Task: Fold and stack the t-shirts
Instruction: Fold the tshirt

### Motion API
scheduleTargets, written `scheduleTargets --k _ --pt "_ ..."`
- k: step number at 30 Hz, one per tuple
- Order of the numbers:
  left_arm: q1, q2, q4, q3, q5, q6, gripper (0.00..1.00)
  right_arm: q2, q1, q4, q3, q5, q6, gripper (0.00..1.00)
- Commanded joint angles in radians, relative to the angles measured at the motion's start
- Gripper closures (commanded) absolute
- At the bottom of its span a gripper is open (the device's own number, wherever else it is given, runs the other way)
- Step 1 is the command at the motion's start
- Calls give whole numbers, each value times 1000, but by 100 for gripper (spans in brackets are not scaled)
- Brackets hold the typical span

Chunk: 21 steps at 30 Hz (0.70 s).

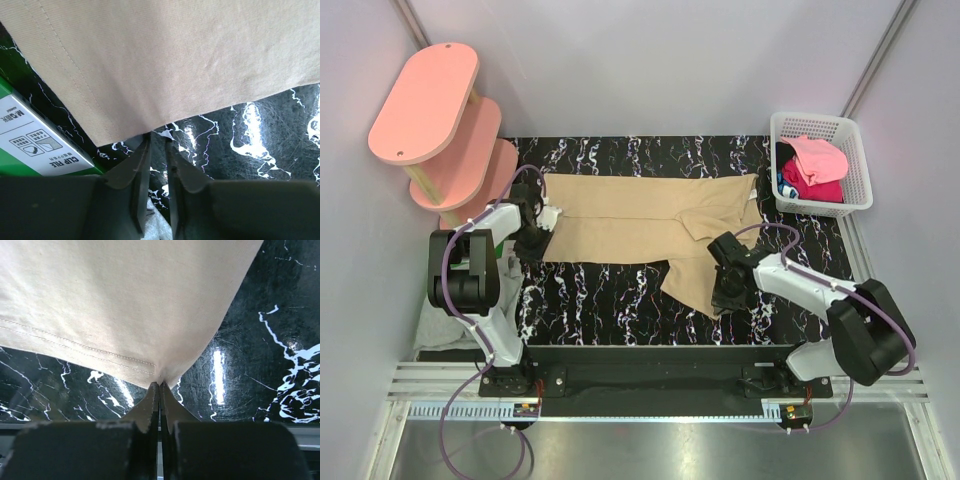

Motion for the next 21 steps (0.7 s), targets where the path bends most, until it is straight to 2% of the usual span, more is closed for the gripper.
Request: scheduleTargets --k 1,4,11,12,13,15,17,21 --pt "4 -23 17 1 31 -1 86 -46 13 -25 25 20 13 100" --pt "4 -34 15 3 31 -2 100 -74 11 -48 29 20 16 100" --pt "4 -80 -9 17 31 7 100 -178 21 -163 68 26 25 100" --pt "4 -82 -11 17 28 7 94 -194 24 -168 72 29 24 100" --pt "4 -86 -12 17 15 8 84 -197 24 -174 75 32 21 100" --pt "4 -91 -11 15 -4 13 54 -195 22 -176 79 30 18 100" --pt "18 -94 -8 17 -21 15 50 -188 24 -174 77 27 16 100" --pt "55 -79 -8 40 -21 21 50 -192 24 -160 57 21 24 100"
